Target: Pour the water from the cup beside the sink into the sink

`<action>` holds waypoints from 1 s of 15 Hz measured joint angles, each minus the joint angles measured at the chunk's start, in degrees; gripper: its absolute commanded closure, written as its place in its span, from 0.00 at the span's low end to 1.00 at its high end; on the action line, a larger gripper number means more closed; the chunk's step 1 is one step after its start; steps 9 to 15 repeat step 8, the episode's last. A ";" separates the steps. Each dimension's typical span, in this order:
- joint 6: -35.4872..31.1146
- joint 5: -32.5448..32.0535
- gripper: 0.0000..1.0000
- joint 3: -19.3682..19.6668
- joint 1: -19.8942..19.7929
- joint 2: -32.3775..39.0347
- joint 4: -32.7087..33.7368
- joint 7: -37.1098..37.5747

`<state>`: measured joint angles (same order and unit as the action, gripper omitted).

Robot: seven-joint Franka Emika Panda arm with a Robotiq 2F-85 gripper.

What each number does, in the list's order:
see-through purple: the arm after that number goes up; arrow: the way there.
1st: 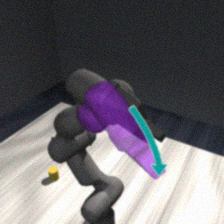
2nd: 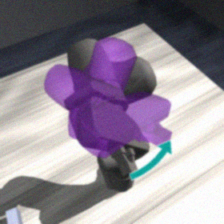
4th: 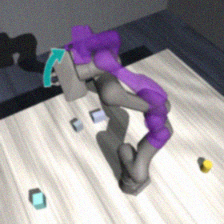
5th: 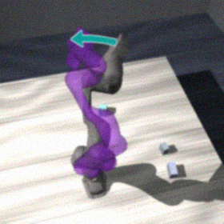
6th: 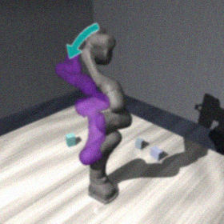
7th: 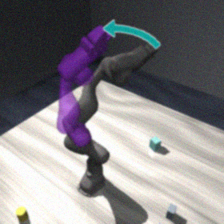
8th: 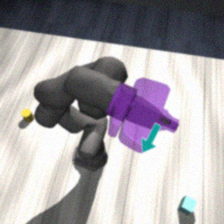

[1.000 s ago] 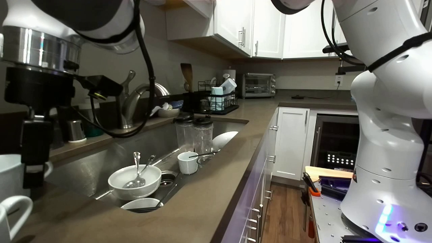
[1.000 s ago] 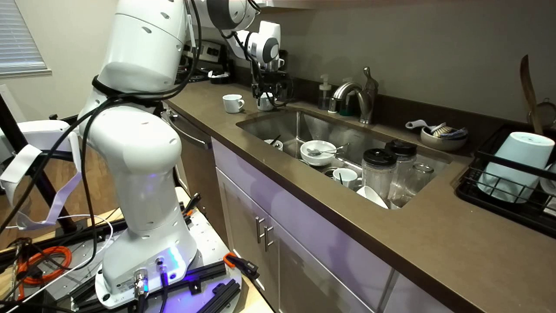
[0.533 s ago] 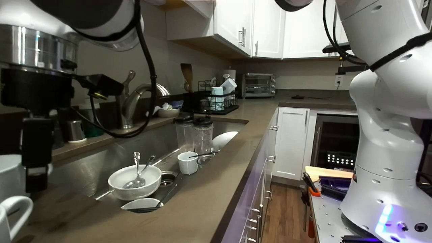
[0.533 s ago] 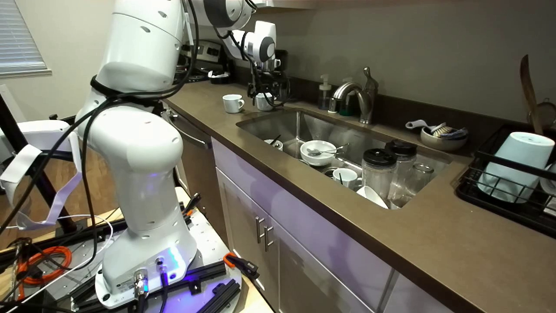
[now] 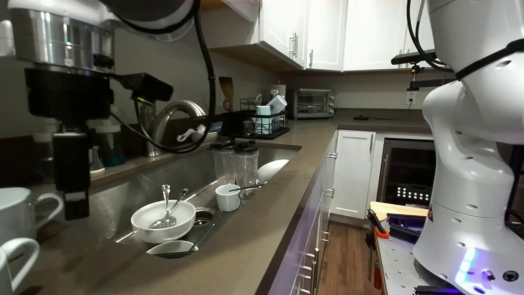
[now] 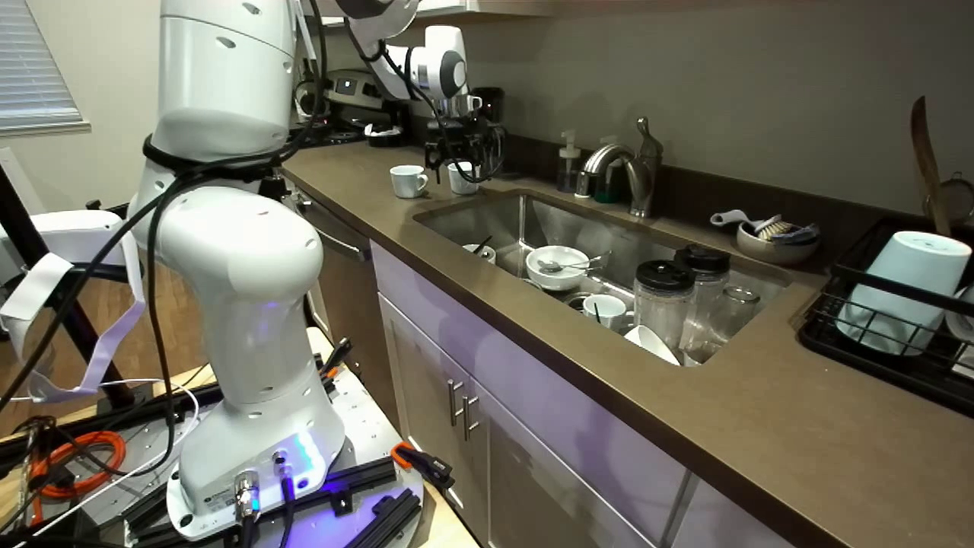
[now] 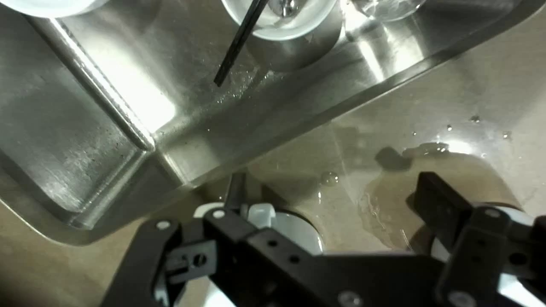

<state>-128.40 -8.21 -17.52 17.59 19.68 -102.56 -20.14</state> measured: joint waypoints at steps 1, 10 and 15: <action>-0.02 -0.10 0.00 0.12 0.00 -1.35 -1.49 1.09; -0.18 -0.10 0.00 0.52 0.00 -9.32 -9.93 6.27; -0.18 -0.10 0.00 0.52 0.00 -9.32 -9.93 6.27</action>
